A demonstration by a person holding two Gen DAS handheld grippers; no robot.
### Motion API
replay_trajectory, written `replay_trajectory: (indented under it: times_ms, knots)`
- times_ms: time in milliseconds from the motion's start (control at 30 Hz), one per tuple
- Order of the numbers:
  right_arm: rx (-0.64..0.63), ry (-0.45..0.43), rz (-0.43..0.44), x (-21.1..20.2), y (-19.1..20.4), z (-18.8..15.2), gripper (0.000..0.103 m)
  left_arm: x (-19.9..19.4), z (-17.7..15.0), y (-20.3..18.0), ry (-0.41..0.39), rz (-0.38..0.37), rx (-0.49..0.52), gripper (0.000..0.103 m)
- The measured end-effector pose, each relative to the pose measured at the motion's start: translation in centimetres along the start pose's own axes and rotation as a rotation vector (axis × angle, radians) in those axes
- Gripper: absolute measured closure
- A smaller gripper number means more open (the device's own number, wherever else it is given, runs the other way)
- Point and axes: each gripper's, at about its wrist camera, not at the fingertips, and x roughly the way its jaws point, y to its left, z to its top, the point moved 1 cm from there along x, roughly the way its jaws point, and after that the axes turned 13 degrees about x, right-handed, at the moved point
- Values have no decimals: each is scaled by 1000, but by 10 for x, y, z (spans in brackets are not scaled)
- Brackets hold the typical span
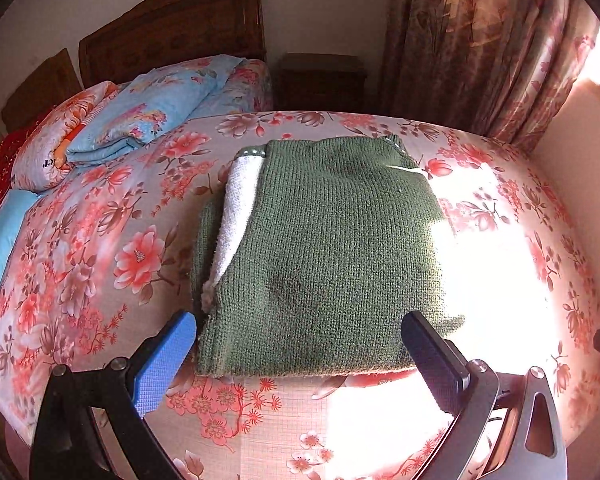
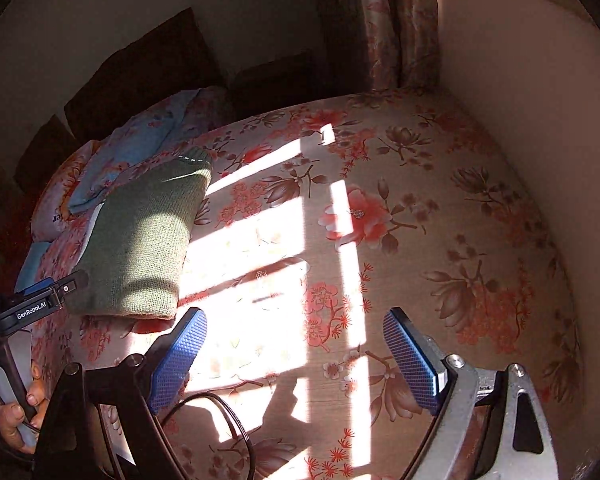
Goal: Fold small clothes
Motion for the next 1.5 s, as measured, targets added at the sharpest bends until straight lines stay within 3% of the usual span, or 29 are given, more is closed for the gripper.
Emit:
replay_trajectory:
  times_ms: [367,533,833,1033,1133,1300,1367,1467,1500]
  knots:
    - [25,-12,37,-1,-2,5,12,-5,6,-7,-37,32,41,0]
    - [6,-13,-8,2,-2,4,12,-7,6,-9,-82,84,58,0]
    - [-4,-5,-53,8,-5,2,12,6,4,1,-75,-13,-25,0]
    - [-28,0,-61,12,4,0,12,15,1,11,-45,-5,-73,0]
    - [-49,9,-35,17,21,1,12,11,3,15,-57,0,-78,0]
    - [-20,116,45,49,71,5,12,-6,12,18,-69,108,2,0]
    - [-73,91,-19,60,100,3,12,-8,15,23,-37,158,19,0]
    - [-206,-25,-182,67,145,-4,12,-11,13,37,-32,163,0,0]
    - [-234,-24,-175,69,156,-6,12,-13,12,42,-35,157,-18,0]
